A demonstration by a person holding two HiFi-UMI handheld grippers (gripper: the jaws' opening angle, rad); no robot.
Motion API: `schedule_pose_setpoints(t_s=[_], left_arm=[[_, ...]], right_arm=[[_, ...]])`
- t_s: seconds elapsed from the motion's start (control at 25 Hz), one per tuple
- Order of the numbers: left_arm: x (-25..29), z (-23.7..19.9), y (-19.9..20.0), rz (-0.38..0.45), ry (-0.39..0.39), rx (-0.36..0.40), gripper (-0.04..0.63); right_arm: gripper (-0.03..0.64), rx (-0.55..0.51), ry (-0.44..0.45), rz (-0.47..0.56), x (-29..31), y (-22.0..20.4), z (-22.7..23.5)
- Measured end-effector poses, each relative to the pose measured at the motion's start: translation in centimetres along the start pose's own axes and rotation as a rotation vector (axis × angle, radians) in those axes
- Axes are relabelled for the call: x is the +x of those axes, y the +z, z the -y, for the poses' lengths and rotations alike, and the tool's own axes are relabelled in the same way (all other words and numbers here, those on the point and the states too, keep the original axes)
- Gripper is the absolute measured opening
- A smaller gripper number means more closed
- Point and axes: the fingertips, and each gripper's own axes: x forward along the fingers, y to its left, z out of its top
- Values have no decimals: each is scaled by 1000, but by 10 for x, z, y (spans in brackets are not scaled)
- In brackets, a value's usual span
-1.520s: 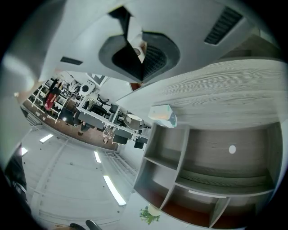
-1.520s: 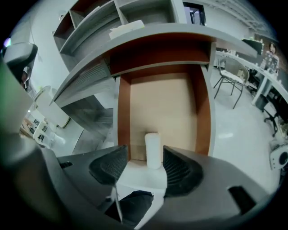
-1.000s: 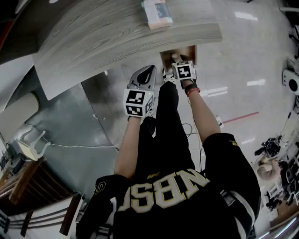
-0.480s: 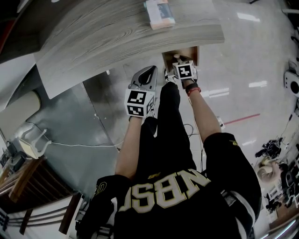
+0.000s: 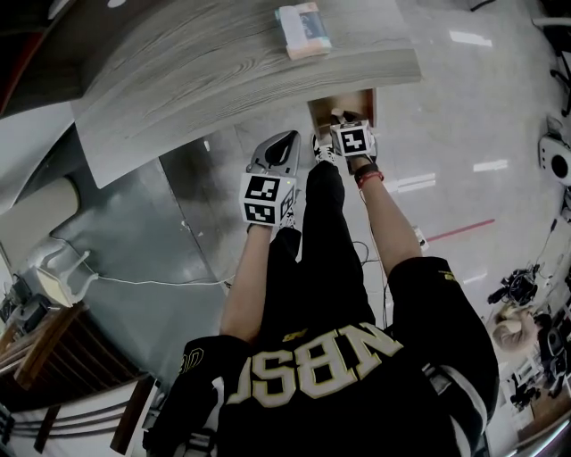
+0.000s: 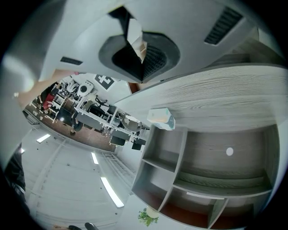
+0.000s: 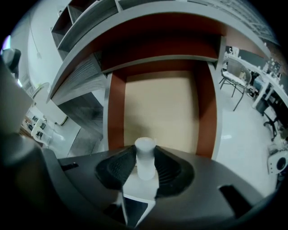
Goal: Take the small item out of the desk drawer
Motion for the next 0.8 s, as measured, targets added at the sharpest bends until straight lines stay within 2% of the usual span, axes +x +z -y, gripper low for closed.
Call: schedule_pose_setpoints(t_s=[0.16, 0.8], left_arm=[[-8, 3, 5, 8, -5, 1, 6], [-58, 12, 18, 54, -13, -5, 6]], right_arm=[[130, 4, -21, -20, -16, -4, -3], [123, -24, 9, 89, -79, 11, -40]])
